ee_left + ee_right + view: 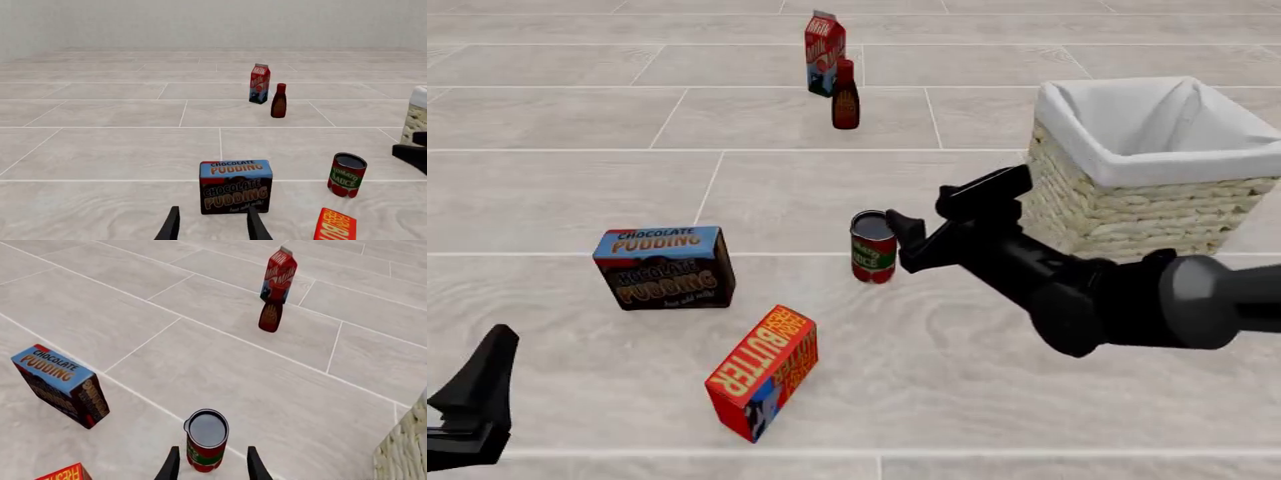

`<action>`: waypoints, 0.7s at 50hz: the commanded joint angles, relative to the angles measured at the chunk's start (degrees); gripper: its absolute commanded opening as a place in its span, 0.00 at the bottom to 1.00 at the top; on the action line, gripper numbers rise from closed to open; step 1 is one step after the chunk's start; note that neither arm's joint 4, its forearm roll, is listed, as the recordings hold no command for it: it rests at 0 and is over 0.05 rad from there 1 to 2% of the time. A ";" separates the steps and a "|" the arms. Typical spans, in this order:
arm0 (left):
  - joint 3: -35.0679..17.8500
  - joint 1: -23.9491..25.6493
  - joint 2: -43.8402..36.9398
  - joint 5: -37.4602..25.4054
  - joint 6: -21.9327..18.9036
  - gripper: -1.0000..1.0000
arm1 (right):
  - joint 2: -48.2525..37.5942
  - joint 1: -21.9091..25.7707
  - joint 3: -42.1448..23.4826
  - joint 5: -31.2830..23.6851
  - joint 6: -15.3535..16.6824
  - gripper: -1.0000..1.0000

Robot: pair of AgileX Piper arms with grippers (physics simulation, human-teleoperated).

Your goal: Pick the tomato sauce and place it in the basket.

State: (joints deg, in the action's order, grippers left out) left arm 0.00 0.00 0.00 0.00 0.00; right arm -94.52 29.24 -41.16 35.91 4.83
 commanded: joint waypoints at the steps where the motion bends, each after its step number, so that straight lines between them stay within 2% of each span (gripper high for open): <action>1: 0.00 0.00 0.00 0.00 0.00 1.00 | -2.53 -0.01 -0.99 0.95 -0.07 1.00; 35: 0.00 0.00 0.00 0.00 0.00 1.00 | -9.26 0.18 -3.11 3.83 -1.28 1.00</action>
State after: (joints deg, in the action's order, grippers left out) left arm 0.00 0.00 0.00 0.00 0.00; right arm -102.10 29.39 -43.87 38.95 3.94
